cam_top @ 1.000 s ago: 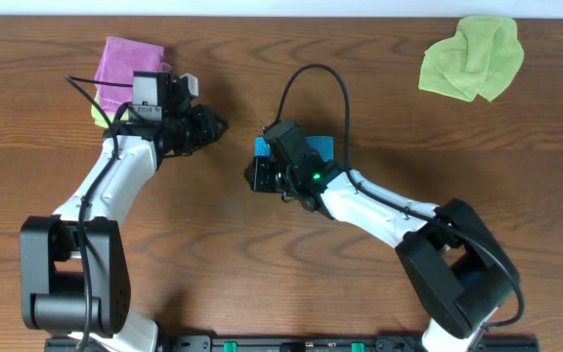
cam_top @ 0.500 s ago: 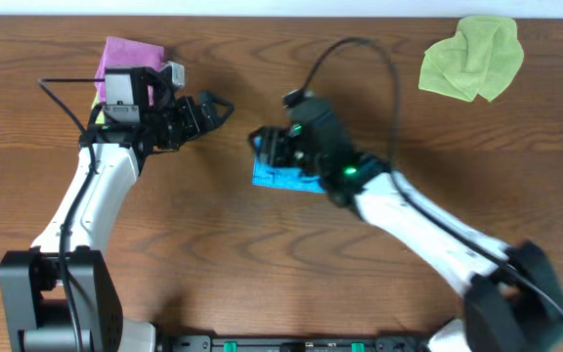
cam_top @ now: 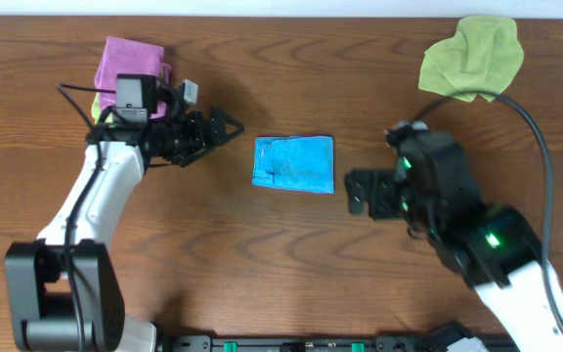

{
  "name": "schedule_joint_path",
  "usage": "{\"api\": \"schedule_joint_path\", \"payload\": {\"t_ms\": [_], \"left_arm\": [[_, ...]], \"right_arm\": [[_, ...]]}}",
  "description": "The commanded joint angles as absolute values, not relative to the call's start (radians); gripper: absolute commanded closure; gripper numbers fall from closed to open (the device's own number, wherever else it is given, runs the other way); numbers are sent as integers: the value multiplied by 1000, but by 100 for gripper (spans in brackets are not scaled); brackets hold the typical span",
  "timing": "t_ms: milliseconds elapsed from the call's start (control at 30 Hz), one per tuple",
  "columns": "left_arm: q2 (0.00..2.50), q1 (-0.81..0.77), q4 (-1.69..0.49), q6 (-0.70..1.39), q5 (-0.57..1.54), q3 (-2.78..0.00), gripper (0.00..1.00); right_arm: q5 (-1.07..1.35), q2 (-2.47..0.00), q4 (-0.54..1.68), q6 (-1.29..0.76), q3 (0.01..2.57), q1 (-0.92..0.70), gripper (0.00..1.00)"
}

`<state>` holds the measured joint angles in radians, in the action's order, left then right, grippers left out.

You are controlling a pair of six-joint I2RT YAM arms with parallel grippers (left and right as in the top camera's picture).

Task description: Fold the cloth

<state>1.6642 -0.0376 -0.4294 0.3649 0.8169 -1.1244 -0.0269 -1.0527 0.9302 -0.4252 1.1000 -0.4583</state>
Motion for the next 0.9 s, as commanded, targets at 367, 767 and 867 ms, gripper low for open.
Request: {"api": "schedule_joint_path", "payload": {"t_ms": [367, 767, 867], "left_arm": [[1921, -132, -414, 344, 943, -1108, 5], [2020, -172, -358, 368, 970, -1108, 5], [2045, -191, -334, 375, 966, -1108, 5]], "right_arm": [[-100, -455, 1056, -643, 733, -451, 1], [-63, -414, 1082, -703, 730, -451, 1], [-63, -414, 1082, -702, 730, -451, 1]]}}
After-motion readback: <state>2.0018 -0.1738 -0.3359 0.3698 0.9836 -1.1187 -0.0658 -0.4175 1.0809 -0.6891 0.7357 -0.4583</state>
